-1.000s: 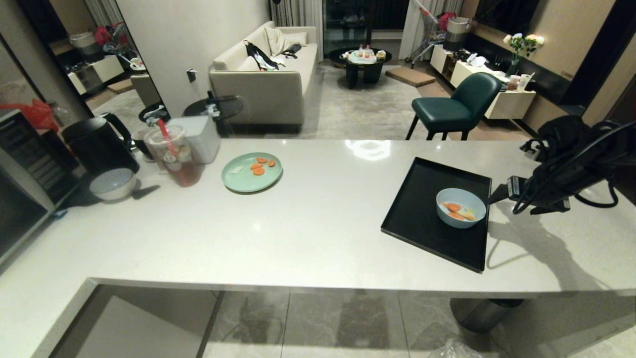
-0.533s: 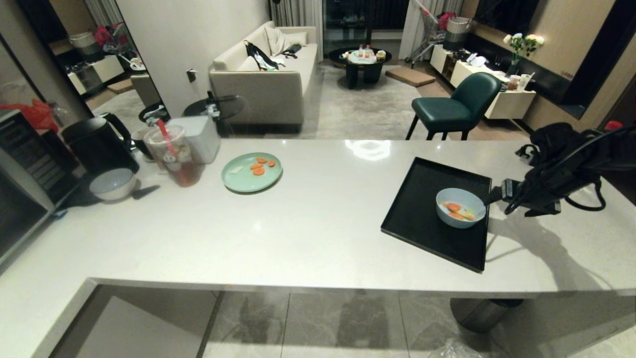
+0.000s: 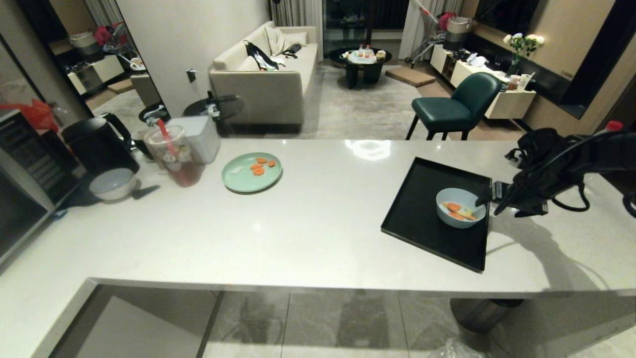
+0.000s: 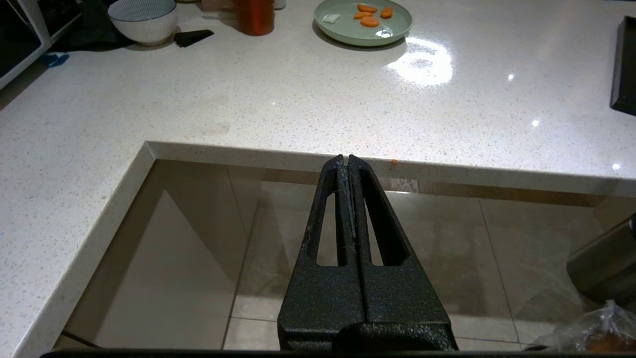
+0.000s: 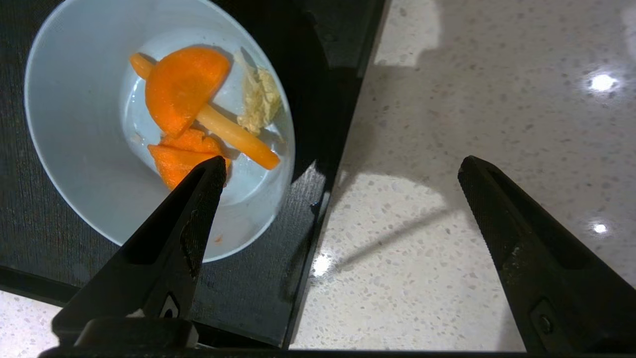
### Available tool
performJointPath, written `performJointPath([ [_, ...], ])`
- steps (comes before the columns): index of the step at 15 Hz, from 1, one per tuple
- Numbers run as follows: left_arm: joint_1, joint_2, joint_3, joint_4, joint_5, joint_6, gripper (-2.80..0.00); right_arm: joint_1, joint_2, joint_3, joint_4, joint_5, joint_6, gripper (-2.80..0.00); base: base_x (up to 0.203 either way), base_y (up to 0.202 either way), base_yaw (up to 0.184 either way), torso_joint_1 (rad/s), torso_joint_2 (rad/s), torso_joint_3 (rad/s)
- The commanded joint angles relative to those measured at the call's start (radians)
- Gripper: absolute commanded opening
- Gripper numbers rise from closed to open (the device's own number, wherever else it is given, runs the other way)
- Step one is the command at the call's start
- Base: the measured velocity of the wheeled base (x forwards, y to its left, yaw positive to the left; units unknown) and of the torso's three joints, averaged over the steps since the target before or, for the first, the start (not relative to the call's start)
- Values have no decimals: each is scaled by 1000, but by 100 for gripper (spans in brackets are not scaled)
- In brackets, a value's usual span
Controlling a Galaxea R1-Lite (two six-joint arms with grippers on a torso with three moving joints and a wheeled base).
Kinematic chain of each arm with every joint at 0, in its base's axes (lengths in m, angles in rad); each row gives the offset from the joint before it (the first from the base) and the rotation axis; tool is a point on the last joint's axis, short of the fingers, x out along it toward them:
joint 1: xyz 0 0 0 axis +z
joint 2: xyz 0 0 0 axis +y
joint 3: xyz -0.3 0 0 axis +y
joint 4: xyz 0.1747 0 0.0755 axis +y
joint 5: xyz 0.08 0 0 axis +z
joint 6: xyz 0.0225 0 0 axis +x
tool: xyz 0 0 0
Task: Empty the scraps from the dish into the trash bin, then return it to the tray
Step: Pick up the bowl with leftover food
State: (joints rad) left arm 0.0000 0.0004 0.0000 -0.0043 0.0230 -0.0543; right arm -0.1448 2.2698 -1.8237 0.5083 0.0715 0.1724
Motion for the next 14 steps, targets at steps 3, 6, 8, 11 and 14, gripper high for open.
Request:
performJointPath([
  [3,0,1,0,0,0,-1,-280,26,14,-3,1,1,1,0,0,0,0,0,0,0],
  [6,0,0,0,0,0,-1,-280,45,24,-3,1,1,7,0,0,0,0,0,0,0],
  [8,0,1,0,0,0,-1,-280,54,33,-17,4,0,15,0,0,0,0,0,0,0],
  [11,0,1,0,0,0,-1,-280,54,48,-37,6,-1,15,0,0,0,0,0,0,0],
  [14,0,0,0,0,0,-1,-280,54,51,-37,6,-1,15,0,0,0,0,0,0,0],
])
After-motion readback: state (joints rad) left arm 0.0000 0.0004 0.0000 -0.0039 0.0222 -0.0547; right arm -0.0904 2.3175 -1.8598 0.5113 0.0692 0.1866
